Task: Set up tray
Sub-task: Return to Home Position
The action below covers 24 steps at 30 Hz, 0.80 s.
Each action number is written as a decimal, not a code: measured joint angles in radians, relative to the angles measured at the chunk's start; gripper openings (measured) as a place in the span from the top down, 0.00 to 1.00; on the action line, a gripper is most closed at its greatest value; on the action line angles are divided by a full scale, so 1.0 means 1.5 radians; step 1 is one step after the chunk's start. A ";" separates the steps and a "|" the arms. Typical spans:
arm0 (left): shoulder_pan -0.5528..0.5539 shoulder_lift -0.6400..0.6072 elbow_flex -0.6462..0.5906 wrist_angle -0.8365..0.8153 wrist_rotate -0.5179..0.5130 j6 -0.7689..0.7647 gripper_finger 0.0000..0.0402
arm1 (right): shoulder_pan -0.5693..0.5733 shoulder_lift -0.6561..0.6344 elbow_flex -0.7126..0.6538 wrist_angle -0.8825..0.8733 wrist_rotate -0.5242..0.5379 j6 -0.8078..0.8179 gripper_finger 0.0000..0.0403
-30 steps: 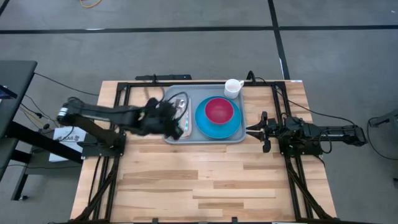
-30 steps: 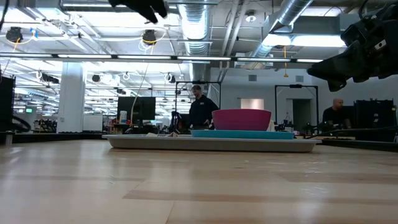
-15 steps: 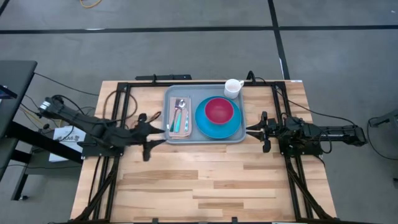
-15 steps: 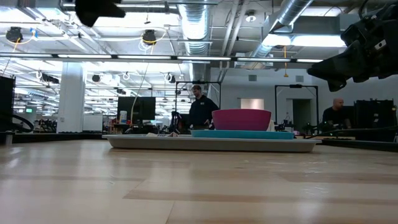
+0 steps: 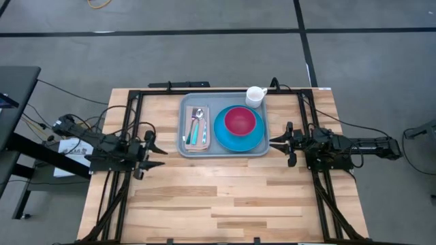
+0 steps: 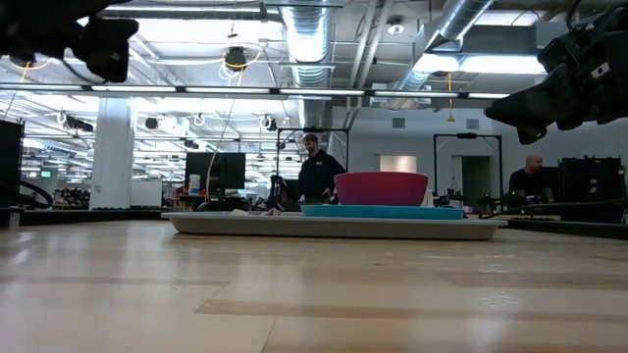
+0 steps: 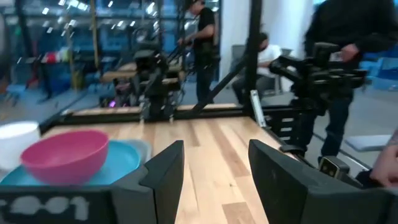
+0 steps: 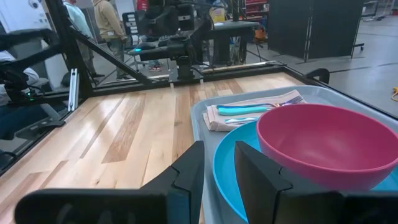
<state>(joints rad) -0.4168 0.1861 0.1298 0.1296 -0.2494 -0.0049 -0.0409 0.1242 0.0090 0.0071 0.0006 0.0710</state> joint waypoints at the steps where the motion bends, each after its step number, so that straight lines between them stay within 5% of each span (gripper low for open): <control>1: 0.000 -0.023 -0.012 0.000 0.008 0.011 0.58 | 0.000 0.000 0.000 0.000 0.000 0.000 0.80; 6: 0.000 -0.125 -0.066 0.012 0.052 0.049 0.58 | 0.000 0.000 0.000 0.000 0.000 0.000 0.80; 15: 0.002 -0.121 -0.080 0.080 0.157 0.137 0.58 | 0.000 0.000 0.000 0.000 0.000 0.000 0.80; 24: 0.002 -0.120 -0.080 -0.055 0.117 0.059 0.58 | 0.000 0.000 0.000 0.000 0.000 0.000 0.80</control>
<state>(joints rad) -0.4133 0.0069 0.0097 0.0463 -0.0744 0.0840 -0.0410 0.1238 0.0093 0.0071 0.0006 0.0708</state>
